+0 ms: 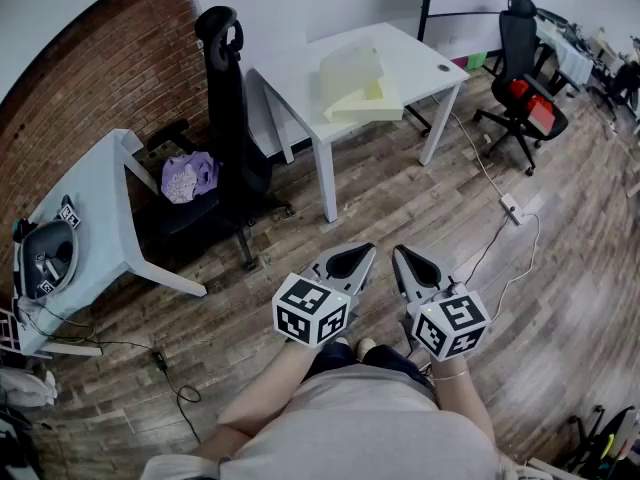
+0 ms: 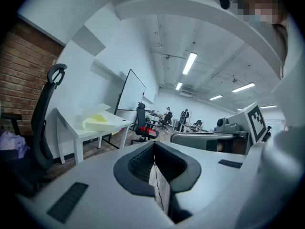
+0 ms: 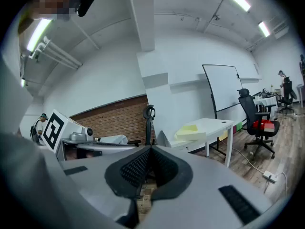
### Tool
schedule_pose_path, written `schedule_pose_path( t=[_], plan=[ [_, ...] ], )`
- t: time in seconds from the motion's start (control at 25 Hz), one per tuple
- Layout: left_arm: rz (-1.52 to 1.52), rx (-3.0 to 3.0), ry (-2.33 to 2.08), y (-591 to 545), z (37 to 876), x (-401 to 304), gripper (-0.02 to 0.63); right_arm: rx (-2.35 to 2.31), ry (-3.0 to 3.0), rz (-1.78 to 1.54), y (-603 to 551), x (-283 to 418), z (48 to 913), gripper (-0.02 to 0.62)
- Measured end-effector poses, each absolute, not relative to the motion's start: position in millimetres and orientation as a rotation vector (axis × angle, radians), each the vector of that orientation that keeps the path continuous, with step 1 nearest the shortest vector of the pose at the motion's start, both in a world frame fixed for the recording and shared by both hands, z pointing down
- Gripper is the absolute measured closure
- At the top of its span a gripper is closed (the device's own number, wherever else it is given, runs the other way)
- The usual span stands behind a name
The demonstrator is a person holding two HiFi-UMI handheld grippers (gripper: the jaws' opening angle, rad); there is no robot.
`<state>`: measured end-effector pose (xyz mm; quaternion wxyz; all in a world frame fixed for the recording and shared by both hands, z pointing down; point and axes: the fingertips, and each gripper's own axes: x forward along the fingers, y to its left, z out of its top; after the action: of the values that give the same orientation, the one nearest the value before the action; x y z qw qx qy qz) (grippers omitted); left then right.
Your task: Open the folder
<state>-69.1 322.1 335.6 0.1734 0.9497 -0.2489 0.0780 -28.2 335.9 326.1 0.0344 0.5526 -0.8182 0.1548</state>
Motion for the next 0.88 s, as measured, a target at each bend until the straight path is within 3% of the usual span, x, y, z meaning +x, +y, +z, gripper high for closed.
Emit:
schedule_pose_path(
  t=[0.88],
  plan=[
    [0.212, 2.621, -0.726, 318, 354, -42, 0.589, 1.688, -2.565, 0.556, 333, -3, 338, 0.573]
  ],
)
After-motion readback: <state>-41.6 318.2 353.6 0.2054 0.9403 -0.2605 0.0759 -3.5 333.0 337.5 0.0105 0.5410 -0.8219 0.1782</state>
